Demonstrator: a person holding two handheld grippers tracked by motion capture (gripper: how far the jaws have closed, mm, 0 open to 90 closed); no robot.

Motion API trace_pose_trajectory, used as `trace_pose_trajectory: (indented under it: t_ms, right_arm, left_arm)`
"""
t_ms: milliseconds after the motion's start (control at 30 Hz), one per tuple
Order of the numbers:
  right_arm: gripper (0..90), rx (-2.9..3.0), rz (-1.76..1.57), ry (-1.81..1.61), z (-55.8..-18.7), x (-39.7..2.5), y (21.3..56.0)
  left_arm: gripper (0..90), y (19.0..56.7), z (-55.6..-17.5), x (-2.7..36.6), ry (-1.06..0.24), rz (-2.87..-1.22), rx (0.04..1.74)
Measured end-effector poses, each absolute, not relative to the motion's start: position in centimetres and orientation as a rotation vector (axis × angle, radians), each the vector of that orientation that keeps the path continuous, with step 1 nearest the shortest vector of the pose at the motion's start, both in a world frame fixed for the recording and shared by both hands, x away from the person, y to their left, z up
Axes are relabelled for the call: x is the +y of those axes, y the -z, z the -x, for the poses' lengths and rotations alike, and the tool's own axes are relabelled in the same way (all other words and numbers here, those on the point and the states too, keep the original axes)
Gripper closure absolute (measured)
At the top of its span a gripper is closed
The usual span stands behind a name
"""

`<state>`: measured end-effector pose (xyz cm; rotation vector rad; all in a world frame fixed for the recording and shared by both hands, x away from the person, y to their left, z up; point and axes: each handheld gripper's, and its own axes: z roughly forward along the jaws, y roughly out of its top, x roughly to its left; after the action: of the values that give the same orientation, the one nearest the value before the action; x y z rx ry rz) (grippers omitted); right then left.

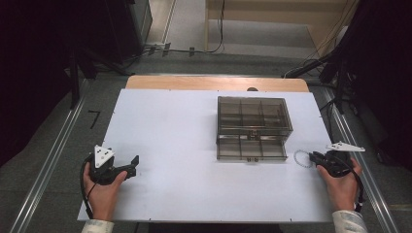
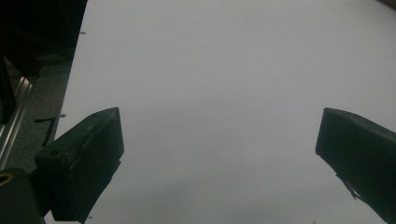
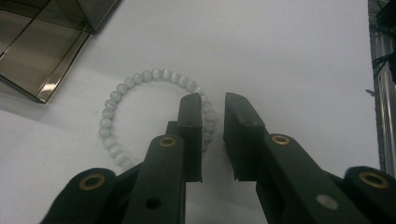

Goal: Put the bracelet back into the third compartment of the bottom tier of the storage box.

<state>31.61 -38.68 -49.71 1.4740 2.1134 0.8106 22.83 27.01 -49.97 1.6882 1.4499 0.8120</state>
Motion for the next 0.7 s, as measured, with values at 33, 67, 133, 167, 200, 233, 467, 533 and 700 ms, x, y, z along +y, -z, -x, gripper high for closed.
trace_pose_trajectory:
  t_ms: [33, 67, 133, 167, 200, 233, 467, 533, 700]
  right_arm:
    - [75.9, 2.113, -1.473, -0.812, -31.62, -38.66, 49.72]
    - [76.6, 2.113, -1.472, -0.813, -31.64, -38.65, 49.73]
    - [78.4, 2.114, -1.469, -0.814, -31.67, -38.62, 49.75]
    - [79.2, 2.115, -1.468, -0.813, -31.68, -38.61, 49.75]
    - [79.6, 2.117, -1.47, -0.812, -31.68, -38.57, 49.76]
    - [80.0, 2.117, -1.472, -0.813, -31.69, -38.56, 49.75]
    - [83.1, 2.121, -1.478, -0.818, -31.78, -38.66, 49.79]
    - [83.1, 2.121, -1.482, -0.82, -31.81, -38.67, 49.79]
    - [83.5, 2.125, -1.473, -0.813, -31.78, -38.59, 49.8]
  left_arm:
    - [1.6, 49.98, -22.83, 27.03, -0.809, -1.689, 1.449]
    - [1.6, 49.98, -22.83, 27.03, -0.807, -1.689, 1.449]
    - [1.6, 49.99, -22.83, 27.03, -0.808, -1.689, 1.449]
    - [1.6, 49.98, -22.82, 27.03, -0.809, -1.689, 1.448]
    - [1.6, 49.97, -22.82, 27.04, -0.808, -1.688, 1.448]
    - [1.6, 49.98, -22.81, 27.04, -0.809, -1.689, 1.449]
    - [1.6, 49.99, -22.78, 27.03, -0.808, -1.69, 1.448]
    - [1.6, 49.99, -22.79, 27.04, -0.806, -1.69, 1.451]
    - [1.6, 49.99, -22.77, 27.03, -0.807, -1.69, 1.449]
